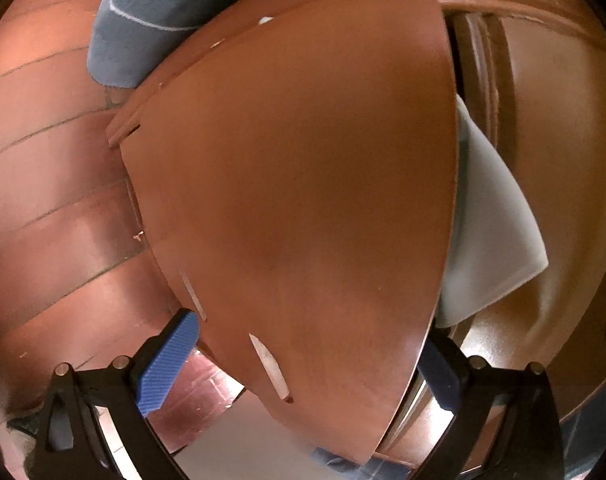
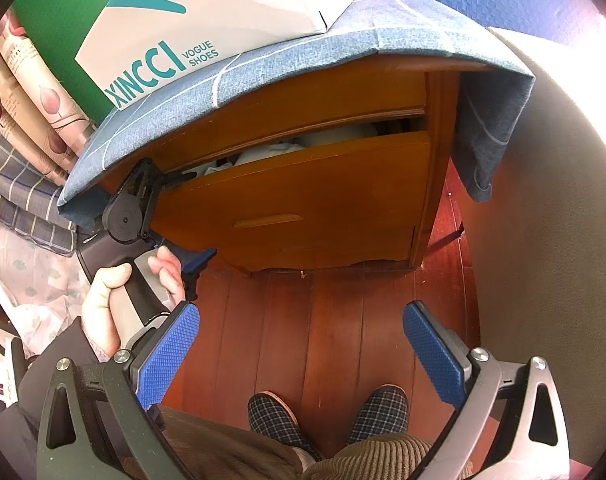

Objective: Take underwear out of drawer
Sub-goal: 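Grasp the drawer front with the left tool and pull the drawer open, then release the drawer front with the left tool and back away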

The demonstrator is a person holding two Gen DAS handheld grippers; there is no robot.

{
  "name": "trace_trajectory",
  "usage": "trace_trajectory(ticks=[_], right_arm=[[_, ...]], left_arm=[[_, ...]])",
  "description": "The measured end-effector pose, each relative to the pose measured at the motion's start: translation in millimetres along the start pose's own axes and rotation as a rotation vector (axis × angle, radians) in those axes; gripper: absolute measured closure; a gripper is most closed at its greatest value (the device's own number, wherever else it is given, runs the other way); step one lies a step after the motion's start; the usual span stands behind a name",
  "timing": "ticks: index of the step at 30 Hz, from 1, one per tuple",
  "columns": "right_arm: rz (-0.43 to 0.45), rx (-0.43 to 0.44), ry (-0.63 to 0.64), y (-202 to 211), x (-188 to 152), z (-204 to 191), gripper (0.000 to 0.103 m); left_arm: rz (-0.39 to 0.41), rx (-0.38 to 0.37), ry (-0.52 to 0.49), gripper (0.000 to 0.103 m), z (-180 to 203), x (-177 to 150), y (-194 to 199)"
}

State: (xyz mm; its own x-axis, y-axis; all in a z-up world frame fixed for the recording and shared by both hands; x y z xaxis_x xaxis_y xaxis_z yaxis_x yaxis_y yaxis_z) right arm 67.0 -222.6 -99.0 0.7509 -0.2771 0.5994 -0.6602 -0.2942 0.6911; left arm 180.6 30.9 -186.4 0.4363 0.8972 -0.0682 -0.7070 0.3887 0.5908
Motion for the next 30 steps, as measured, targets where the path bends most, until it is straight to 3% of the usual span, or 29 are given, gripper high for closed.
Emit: trace_trajectory(ticks=[7, 15, 23, 30], right_arm=[[0.005, -0.006, -0.001, 0, 0, 1, 0.002], [0.017, -0.004, -0.004, 3, 0, 2, 0.002], [0.018, -0.007, -0.009, 4, 2, 3, 0.002], [0.023, -0.001, -0.028, 6, 5, 6, 0.002]], left_arm=[[0.014, 0.129, -0.155, 0.000, 10, 1, 19], [-0.037, 0.179, -0.216, 0.000, -12, -11, 52], [-0.097, 0.286, -0.276, 0.000, -22, -16, 74], [-0.125, 0.411, -0.404, 0.000, -14, -21, 88]])
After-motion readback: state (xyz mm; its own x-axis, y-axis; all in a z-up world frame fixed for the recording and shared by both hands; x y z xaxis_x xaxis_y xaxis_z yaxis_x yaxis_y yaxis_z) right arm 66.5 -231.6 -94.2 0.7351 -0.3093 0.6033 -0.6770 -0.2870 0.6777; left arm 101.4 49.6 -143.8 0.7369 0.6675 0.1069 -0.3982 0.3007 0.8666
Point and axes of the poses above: each gripper's, at about its wrist camera, not at the fingertips, and y roughly against the way its jaws point, z to its right, x to its top, the point moved 5 cm from there along -y, roughly the way its jaws point, and after that the axes turned 9 degrees about z, right-handed, at the moved point
